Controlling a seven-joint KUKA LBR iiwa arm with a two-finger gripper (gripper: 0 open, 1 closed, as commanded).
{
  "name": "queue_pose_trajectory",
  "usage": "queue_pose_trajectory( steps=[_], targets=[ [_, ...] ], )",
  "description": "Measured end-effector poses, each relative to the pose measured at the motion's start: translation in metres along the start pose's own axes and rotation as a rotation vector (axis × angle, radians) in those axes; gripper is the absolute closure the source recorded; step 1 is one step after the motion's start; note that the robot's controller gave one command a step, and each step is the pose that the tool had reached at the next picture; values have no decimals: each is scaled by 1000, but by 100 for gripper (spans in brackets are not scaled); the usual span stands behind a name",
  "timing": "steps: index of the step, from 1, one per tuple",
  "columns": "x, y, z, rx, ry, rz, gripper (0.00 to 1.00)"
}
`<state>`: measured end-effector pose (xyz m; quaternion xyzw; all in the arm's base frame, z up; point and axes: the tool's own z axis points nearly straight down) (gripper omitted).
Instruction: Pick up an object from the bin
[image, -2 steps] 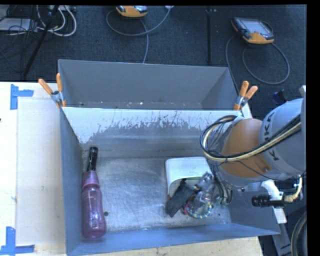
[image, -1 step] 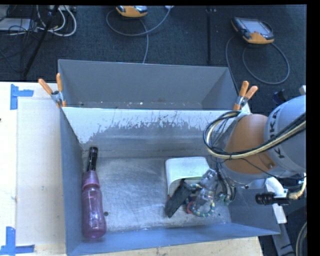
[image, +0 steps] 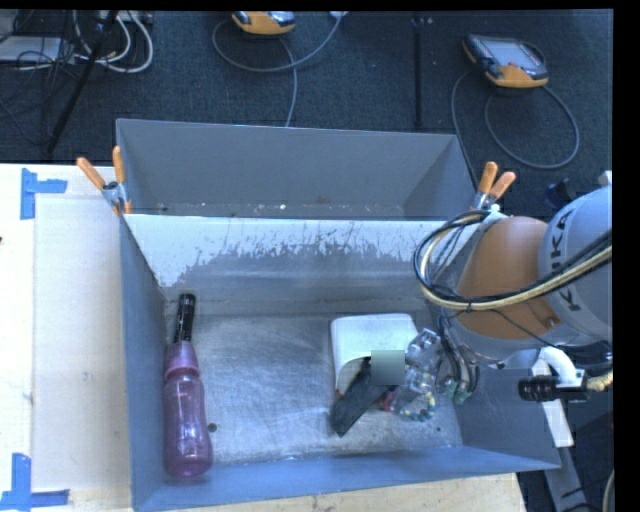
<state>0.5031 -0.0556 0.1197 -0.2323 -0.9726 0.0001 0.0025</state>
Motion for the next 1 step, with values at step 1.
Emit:
queue_pose_trajectory(
  steps=[1],
  targets=[
    [-1, 0, -14, -2, -5, 0, 100]
  ],
)
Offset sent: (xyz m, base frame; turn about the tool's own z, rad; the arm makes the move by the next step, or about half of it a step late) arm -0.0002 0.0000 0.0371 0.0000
